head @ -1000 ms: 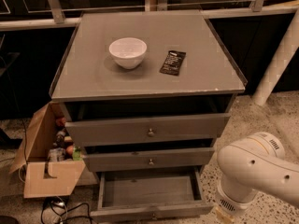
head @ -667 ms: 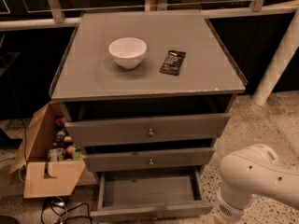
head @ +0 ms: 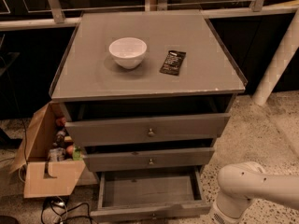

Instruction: Close bottom drawer

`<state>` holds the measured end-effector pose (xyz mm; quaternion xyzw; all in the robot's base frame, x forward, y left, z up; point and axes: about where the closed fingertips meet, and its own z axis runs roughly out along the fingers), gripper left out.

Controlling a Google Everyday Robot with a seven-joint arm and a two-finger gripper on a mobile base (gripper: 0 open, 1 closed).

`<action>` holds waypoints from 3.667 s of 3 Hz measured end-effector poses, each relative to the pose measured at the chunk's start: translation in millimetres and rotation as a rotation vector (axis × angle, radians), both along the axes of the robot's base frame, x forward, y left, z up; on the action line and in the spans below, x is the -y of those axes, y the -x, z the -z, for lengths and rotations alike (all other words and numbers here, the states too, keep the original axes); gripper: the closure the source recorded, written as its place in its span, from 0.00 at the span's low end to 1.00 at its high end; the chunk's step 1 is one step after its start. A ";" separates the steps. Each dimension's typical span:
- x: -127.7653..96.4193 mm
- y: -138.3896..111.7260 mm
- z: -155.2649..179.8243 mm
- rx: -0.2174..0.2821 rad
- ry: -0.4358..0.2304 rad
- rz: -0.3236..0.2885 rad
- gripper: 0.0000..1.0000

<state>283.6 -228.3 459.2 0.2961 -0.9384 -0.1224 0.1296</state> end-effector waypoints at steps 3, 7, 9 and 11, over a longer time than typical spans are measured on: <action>5.5 18.9 61.4 -0.074 -0.175 0.136 1.00; 18.9 30.1 133.0 -0.160 -0.363 0.400 1.00; 30.7 22.1 142.6 -0.151 -0.380 0.467 1.00; 22.1 7.1 178.4 -0.156 -0.451 0.570 1.00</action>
Offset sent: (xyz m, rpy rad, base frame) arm -0.0249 0.0068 -0.0974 0.2640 0.2100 -0.1507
